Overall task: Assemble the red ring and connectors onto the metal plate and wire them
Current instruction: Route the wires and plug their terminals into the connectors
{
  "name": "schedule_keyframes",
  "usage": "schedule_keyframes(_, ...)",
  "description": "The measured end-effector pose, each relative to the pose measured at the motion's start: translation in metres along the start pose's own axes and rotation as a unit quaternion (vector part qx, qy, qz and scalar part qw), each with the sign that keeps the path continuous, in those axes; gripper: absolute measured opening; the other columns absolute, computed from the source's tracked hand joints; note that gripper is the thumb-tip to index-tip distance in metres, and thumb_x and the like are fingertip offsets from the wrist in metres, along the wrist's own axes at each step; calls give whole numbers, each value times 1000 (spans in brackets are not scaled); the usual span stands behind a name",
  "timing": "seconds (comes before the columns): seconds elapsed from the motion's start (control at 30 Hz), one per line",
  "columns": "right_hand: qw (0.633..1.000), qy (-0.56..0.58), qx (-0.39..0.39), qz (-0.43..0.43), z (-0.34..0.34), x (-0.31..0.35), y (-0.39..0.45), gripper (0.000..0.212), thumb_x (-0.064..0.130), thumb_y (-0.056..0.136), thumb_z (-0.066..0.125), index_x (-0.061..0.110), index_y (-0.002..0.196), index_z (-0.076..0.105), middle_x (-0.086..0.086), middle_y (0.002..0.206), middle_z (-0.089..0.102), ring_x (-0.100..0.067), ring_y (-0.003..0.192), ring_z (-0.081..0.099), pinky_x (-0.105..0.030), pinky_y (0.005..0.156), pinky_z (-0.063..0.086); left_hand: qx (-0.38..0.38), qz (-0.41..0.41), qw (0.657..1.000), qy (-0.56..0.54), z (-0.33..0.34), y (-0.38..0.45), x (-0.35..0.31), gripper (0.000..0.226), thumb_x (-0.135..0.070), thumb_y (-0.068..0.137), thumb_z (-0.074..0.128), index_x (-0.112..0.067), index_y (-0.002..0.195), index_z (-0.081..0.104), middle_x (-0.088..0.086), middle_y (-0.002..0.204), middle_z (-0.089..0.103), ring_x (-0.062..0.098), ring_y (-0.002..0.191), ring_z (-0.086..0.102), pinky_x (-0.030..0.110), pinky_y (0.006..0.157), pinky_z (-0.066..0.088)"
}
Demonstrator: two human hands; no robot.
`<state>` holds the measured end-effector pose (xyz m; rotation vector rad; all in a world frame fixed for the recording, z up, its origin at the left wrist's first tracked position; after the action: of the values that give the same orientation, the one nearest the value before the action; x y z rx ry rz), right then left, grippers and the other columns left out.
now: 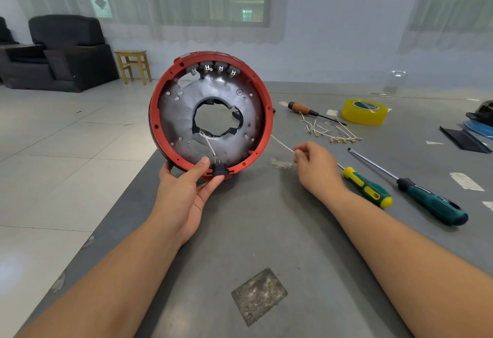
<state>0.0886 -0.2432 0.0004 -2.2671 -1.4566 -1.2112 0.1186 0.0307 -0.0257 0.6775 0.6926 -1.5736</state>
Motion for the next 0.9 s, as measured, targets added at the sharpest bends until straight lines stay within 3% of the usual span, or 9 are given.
schedule_keyframes(0.1, 974, 201, 12, 108, 3, -3, -3, 23, 18, 108, 48, 15, 104, 71, 0, 90, 68, -11, 80, 62, -27, 74, 54, -10, 6, 1000, -6, -2, 1, 0, 64, 1, 93, 74, -19, 146, 44, 11, 120, 77, 33, 106, 77, 49, 90, 64)
schedule_keyframes(0.23, 838, 490, 82, 224, 17, 9, -15, 17, 7, 106, 50, 3, 100, 66, -5, 78, 62, -10, 65, 56, -16, 57, 49, -19, 18, 1000, -4, -4, 1, -1, 65, 1, 93, 75, -19, 147, 44, 12, 126, 75, 31, 106, 77, 48, 89, 64)
schedule_keyframes(0.3, 807, 541, 99, 217, 18, 18, -20, 13, 5, 105, 52, 1, 102, 65, -7, 74, 62, -11, 63, 57, -15, 53, 50, -19, 19, 1000, -4, -3, 1, -2, 67, 1, 93, 75, -19, 148, 43, 12, 128, 73, 31, 107, 76, 48, 90, 64)
schedule_keyframes(0.53, 801, 581, 122, 82, 6, 48, -27, 7, 4, 97, 62, 2, 94, 68, -12, 74, 72, -15, 59, 65, -19, 53, 54, -13, 23, 1000, 17, 0, -4, -2, 60, 0, 93, 75, -21, 141, 47, 11, 127, 73, 28, 104, 77, 48, 93, 63)
schedule_keyframes(0.67, 793, 585, 168, 42, 8, 64, -33, 4, 4, 97, 64, 3, 95, 67, -17, 82, 76, -19, 66, 73, -21, 60, 58, -5, 27, 999, 36, 4, -10, 0, 55, 0, 92, 77, -29, 130, 49, 11, 125, 73, 26, 100, 79, 39, 82, 65)
schedule_keyframes(0.73, 790, 580, 196, 26, 9, 71, -37, 3, 3, 96, 65, 2, 95, 68, -18, 90, 77, -23, 76, 76, -25, 69, 61, 0, 34, 998, 44, 7, -13, 0, 61, 0, 91, 77, -29, 135, 47, 12, 124, 73, 26, 99, 79, 36, 78, 65)
schedule_keyframes(0.8, 798, 562, 216, 15, 12, 76, -40, 3, 3, 95, 67, 3, 94, 70, -15, 94, 76, -21, 83, 75, -27, 76, 61, 4, 37, 998, 50, 10, -15, 1, 68, 0, 91, 77, -29, 142, 42, 13, 124, 72, 26, 98, 79, 35, 77, 65)
schedule_keyframes(0.9, 835, 510, 209, 15, 13, 80, -43, 2, 6, 93, 71, 7, 92, 72, -7, 82, 71, -14, 75, 70, -22, 72, 59, 12, 40, 998, 53, 14, -19, 4, 72, 1, 90, 78, -29, 144, 41, 14, 119, 72, 26, 95, 80, 34, 75, 65)
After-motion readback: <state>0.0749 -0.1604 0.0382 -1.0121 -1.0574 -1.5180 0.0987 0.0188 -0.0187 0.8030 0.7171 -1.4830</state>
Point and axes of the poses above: each hand's wrist, its own y-axis towards the middle knuckle, its own z-axis out of the palm, x = y × z, the point moved 5 cm from there along y, towards the middle knuckle
